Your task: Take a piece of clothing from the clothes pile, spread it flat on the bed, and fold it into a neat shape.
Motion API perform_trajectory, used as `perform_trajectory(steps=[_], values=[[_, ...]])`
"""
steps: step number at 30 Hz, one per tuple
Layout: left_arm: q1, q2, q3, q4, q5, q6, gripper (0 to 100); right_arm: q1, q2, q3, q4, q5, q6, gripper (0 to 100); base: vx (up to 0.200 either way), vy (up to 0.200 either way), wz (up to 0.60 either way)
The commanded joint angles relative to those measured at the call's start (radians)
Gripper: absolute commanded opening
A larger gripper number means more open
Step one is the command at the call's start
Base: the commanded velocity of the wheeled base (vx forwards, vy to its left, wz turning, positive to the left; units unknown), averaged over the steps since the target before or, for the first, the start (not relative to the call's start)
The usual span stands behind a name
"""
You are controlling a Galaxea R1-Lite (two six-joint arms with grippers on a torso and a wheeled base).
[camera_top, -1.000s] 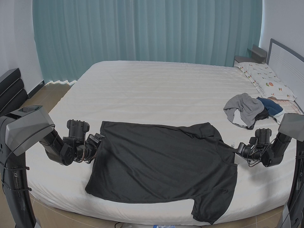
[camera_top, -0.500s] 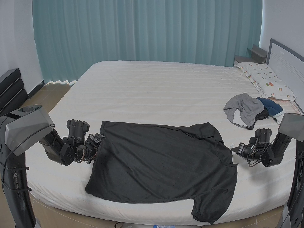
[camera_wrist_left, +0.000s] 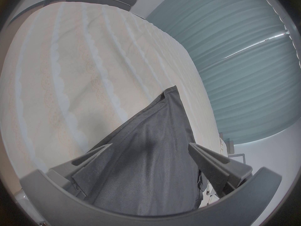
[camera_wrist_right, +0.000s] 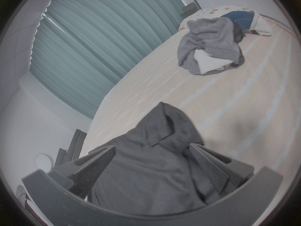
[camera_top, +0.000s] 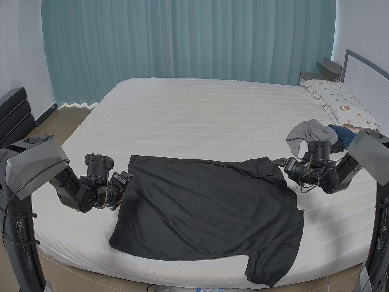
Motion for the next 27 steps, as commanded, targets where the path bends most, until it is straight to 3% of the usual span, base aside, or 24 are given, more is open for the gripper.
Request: perform_trajectory(steps=[1, 8, 18, 24, 27], values=[[-0.001, 0.001, 0.001, 0.001, 0.001, -0.001, 100, 0.097, 0.16, -0.215, 0.102, -0.122, 0.047, 100, 0.0, 0.0, 0.0], [-0.002, 0.004, 0.001, 0.001, 0.002, 0.006, 100, 0.136, 0.225, -0.376, 0.229, -0.145, 0.087, 100, 0.0, 0.0, 0.0], [-0.002, 0.001, 0.001, 0.001, 0.002, 0.002, 100, 0.175, 0.302, -0.478, 0.272, -0.148, 0.101, 100, 0.0, 0.0, 0.0], [-0.002, 0.002, 0.003, 0.001, 0.002, 0.006, 100, 0.172, 0.392, -0.591, 0.286, -0.231, 0.096, 100, 0.0, 0.0, 0.0], [-0.002, 0.002, 0.003, 0.001, 0.002, 0.006, 100, 0.17, 0.406, -0.622, 0.285, -0.234, 0.099, 100, 0.0, 0.0, 0.0]])
